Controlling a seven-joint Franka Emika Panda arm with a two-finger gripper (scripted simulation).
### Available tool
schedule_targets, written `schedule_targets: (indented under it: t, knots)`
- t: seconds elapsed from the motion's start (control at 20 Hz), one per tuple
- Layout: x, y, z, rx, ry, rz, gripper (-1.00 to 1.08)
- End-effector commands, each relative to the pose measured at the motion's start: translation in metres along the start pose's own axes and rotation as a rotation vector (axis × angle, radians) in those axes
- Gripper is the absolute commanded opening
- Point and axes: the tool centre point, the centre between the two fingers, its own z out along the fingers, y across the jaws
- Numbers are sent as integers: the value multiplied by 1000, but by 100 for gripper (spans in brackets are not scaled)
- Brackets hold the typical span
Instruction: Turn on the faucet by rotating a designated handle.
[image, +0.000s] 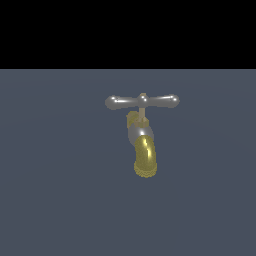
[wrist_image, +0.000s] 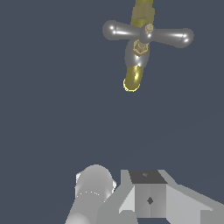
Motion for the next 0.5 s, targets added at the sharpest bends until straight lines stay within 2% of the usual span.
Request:
schedule_targets:
  t: [0.0,0.45]
  knots:
    - [1,9,9,-3,1,-56,-100]
    - [9,42,42,-12,5,-259,-100]
